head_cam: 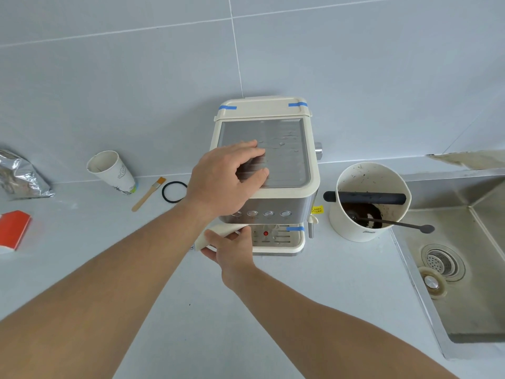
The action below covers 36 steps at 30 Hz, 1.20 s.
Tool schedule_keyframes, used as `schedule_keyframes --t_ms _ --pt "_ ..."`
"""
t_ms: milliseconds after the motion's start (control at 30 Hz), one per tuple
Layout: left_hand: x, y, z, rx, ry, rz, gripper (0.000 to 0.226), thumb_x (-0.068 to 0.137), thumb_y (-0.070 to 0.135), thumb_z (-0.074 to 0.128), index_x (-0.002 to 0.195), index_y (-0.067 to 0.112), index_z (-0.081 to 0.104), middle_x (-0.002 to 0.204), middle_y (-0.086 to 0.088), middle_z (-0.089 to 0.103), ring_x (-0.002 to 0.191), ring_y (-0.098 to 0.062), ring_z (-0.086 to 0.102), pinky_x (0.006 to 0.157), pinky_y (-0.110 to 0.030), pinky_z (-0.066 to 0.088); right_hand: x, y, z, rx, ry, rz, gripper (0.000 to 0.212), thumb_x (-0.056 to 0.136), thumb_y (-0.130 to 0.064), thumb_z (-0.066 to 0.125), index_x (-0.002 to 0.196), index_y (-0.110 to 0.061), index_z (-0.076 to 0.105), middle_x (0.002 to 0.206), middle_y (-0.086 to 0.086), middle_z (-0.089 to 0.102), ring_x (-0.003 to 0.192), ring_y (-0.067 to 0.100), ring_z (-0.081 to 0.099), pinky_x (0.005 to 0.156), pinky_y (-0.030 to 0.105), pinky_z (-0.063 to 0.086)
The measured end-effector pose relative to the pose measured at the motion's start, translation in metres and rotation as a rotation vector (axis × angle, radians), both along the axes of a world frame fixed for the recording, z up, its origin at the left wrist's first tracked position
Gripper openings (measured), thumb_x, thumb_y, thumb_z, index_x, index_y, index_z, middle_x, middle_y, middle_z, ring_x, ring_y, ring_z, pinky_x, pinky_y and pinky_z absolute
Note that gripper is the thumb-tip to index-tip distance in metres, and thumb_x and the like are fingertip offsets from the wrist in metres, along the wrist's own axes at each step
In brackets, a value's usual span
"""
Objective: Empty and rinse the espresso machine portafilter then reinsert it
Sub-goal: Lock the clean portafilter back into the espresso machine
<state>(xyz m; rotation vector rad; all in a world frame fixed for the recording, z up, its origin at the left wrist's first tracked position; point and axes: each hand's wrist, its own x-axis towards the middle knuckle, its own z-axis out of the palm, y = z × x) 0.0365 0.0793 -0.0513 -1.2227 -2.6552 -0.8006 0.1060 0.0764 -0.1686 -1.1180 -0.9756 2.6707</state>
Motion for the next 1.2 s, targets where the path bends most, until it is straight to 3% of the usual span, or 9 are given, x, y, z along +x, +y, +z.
schedule_keyframes --t_ms 233,367,433,567,667,800,900,1000,1200 --pt "-0.001 0.000 -0.001 0.004 -0.006 0.005 0.043 0.085 0.049 0.054 0.125 0.034 0.064 0.140 0.016 0.056 0.129 -0.005 0.049 0.104 -0.030 0.038 -0.021 -0.007 0.005 -0.008 0.010 -0.003 0.044 0.074 0.006 0.075 0.103 -0.019 0.052 0.104 0.009 0.060 0.111 0.035 0.066 0.064 0.031 0.062" --pt "-0.001 0.000 -0.001 0.014 -0.006 0.004 0.042 0.085 0.048 0.055 0.124 0.035 0.064 0.139 0.016 0.056 0.129 -0.005 0.050 0.103 -0.033 0.040 -0.022 -0.010 0.008 -0.035 0.028 -0.002 0.040 0.076 0.007 0.073 0.098 -0.021 0.053 0.097 0.006 0.062 0.089 0.026 0.068 0.063 0.030 0.062" --pt "0.000 0.001 -0.001 0.018 -0.004 0.005 0.042 0.085 0.047 0.056 0.124 0.034 0.064 0.139 0.015 0.057 0.129 -0.005 0.050 0.103 -0.033 0.040 -0.021 -0.013 0.010 -0.039 0.045 0.006 0.041 0.077 0.007 0.072 0.101 -0.021 0.053 0.101 0.007 0.063 0.088 0.024 0.067 0.065 0.033 0.063" --pt "-0.001 0.000 -0.001 0.016 -0.002 0.006 0.041 0.085 0.047 0.056 0.124 0.034 0.064 0.139 0.015 0.057 0.128 -0.005 0.050 0.103 -0.032 0.040 -0.014 -0.013 0.008 -0.018 0.062 0.019 0.052 0.075 0.006 0.074 0.116 -0.017 0.053 0.120 0.015 0.062 0.109 0.031 0.066 0.070 0.038 0.064" --pt "0.000 0.001 -0.001 0.015 -0.005 0.004 0.043 0.084 0.048 0.055 0.124 0.034 0.065 0.139 0.015 0.057 0.128 -0.005 0.050 0.103 -0.032 0.041 -0.004 -0.006 0.003 0.037 0.060 0.074 0.052 0.075 0.006 0.073 0.118 -0.014 0.050 0.123 0.014 0.061 0.110 0.029 0.065 0.077 0.044 0.063" --pt "-0.001 0.001 -0.001 0.021 0.000 0.005 0.043 0.084 0.048 0.055 0.123 0.033 0.065 0.138 0.015 0.058 0.127 -0.006 0.051 0.102 -0.031 0.041 0.018 0.006 -0.006 0.092 0.087 0.159 0.054 0.076 0.010 0.068 0.120 -0.018 0.051 0.105 0.007 0.062 0.094 0.023 0.065 0.077 0.042 0.062" --pt "-0.001 0.001 -0.001 0.023 0.001 0.006 0.042 0.084 0.048 0.055 0.123 0.034 0.065 0.138 0.015 0.058 0.127 -0.006 0.052 0.102 -0.033 0.042 0.038 0.019 -0.008 0.053 0.122 0.223 0.052 0.077 0.014 0.062 0.116 -0.020 0.052 0.088 0.004 0.059 0.082 0.027 0.066 0.076 0.046 0.059" --pt "-0.001 0.002 -0.002 0.024 -0.001 0.012 0.042 0.084 0.048 0.055 0.122 0.035 0.065 0.138 0.016 0.057 0.127 -0.008 0.053 0.102 -0.037 0.043 0.050 0.032 -0.008 -0.008 0.137 0.288 0.053 0.077 0.015 0.057 0.120 -0.015 0.048 0.087 0.008 0.051 0.071 0.030 0.065 0.079 0.051 0.055" --pt "0.000 0.001 -0.002 0.015 -0.004 0.019 0.042 0.084 0.049 0.054 0.123 0.037 0.064 0.139 0.017 0.056 0.126 -0.008 0.053 0.101 -0.036 0.043 0.049 0.025 -0.004 -0.048 0.078 0.240 0.044 0.072 0.004 0.056 0.112 -0.014 0.050 0.092 0.016 0.051 0.062 0.026 0.061 0.076 0.044 0.052"
